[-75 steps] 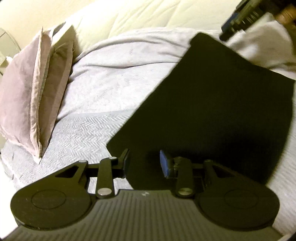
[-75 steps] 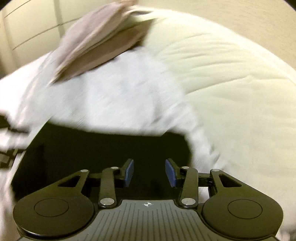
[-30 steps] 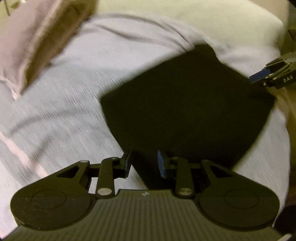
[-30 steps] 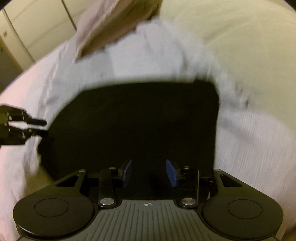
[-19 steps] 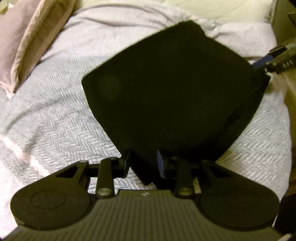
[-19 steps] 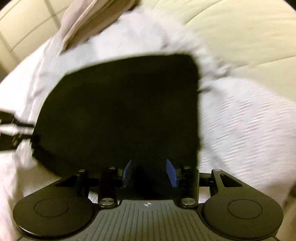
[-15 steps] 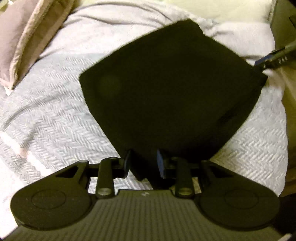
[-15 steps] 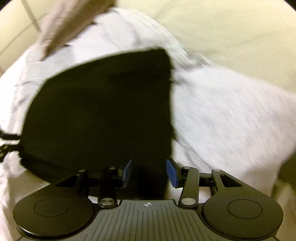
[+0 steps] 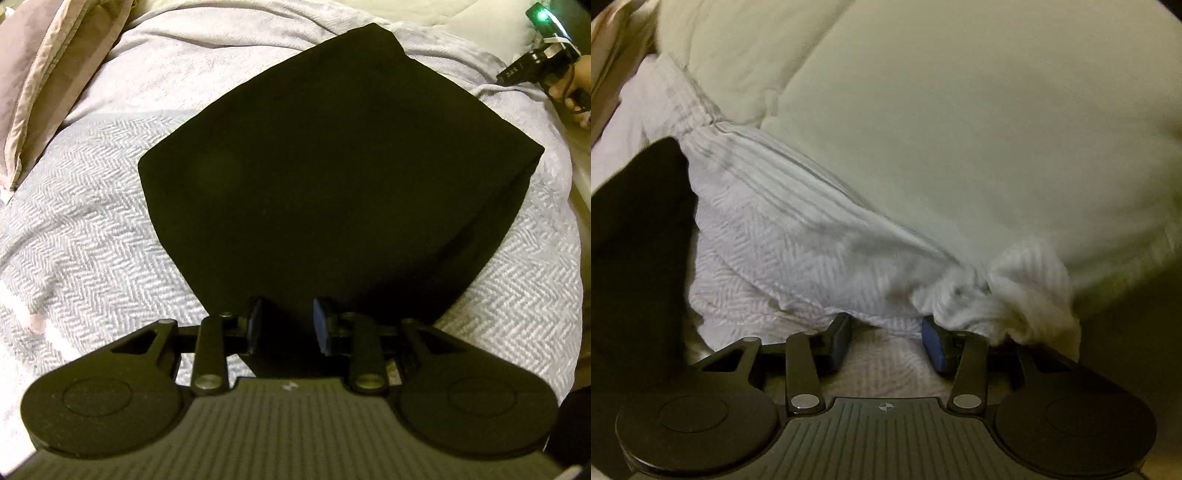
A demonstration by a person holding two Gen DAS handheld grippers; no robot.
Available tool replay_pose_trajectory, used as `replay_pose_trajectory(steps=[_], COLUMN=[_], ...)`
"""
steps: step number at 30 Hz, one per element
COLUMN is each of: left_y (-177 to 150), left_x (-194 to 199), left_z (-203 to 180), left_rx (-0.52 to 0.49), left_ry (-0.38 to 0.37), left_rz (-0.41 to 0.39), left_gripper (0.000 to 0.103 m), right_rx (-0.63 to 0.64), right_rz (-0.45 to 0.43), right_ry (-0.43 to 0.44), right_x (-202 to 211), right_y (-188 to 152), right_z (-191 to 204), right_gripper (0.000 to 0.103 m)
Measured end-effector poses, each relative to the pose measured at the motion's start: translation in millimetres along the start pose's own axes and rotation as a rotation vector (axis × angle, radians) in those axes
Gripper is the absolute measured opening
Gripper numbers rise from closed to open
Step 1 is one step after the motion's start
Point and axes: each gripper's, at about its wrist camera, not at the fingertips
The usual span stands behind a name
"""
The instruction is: Fold clothes
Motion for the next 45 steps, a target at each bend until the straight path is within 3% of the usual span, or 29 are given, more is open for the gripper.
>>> replay_pose_trajectory(steps=[3, 6, 11, 13, 17, 22, 25, 30, 32, 33, 34, 35, 39, 41, 45], left_y=[0.0, -2.4, -7.6, -13.4, -14.3, -17.4, -26.6, -34.1, -40.2, -44.7, -50.2, -56.0, -72.6, -80.1, -95.1], left_x=[3.2, 11.5, 16.8, 9.1, 2.2, 25.8, 23.0, 16.4, 27.3, 34.1, 41.0, 47.9, 72.2, 83.1, 111.1], left_z=[0.2, 0.5, 2.2, -1.6, -6.0, -6.5, -11.1, -29.4, -33.0, -35.1, -37.9, -41.0, -49.8, -52.8, -60.3], left_rx=[-0.001, 0.004, 0.041, 0.040, 0.019, 0.034, 0.076, 0.058, 0.092, 0.110, 0.127, 0.144, 0.235, 0.312, 0.434], left_ry=[0.004, 0.016, 0.021, 0.021, 0.024, 0.045, 0.031, 0.067, 0.070, 0.071, 0.076, 0.081, 0.080, 0.071, 0.061], left_rz=[-0.006, -0.022, -0.031, -0.007, 0.002, -0.023, 0.006, 0.037, 0.030, 0.026, 0.023, 0.019, 0.001, -0.020, -0.052], left_gripper=[0.025, 0.025, 0.025, 0.025, 0.024, 0.025, 0.025, 0.026, 0.026, 0.026, 0.029, 0.033, 0.052, 0.073, 0.091], right_rx=[-0.066, -0.100, -0.015, 0.071, 0.153, 0.213, 0.270, 0.284, 0.261, 0.249, 0.237, 0.225, 0.196, 0.183, 0.137], right_rz=[0.001, -0.096, -0.204, -0.169, -0.058, -0.075, -0.092, -0.019, -0.034, -0.042, -0.049, -0.057, -0.067, -0.073, -0.134], right_ry=[0.010, 0.007, 0.146, 0.238, 0.310, 0.285, 0.280, 0.270, 0.267, 0.266, 0.265, 0.264, 0.243, 0.229, 0.188], right_x=[8.2, 39.1, 79.2, 71.9, 23.5, 35.2, 53.0, 36.2, 45.7, 50.4, 55.2, 59.9, 80.7, 93.8, 137.2], right_y=[2.3, -16.0, -67.6, -83.4, -103.2, -105.2, -113.1, -125.1, -128.0, -129.4, -130.9, -132.3, -152.4, -166.6, -191.0], right_z=[3.2, 12.9, 67.6, 95.4, 120.8, 120.3, 120.0, 118.4, 116.7, 115.9, 115.0, 114.2, 118.9, 123.3, 134.1], right_gripper=[0.046, 0.046, 0.046, 0.046, 0.047, 0.048, 0.048, 0.051, 0.055, 0.065, 0.073, 0.075, 0.075, 0.076, 0.077])
Point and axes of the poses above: each gripper's, at about its wrist camera, not at the fingertips, and x roughly against the way its jaws point, z to its left, y to its top, and after that the axes turned 8 degrees about z, right-handed
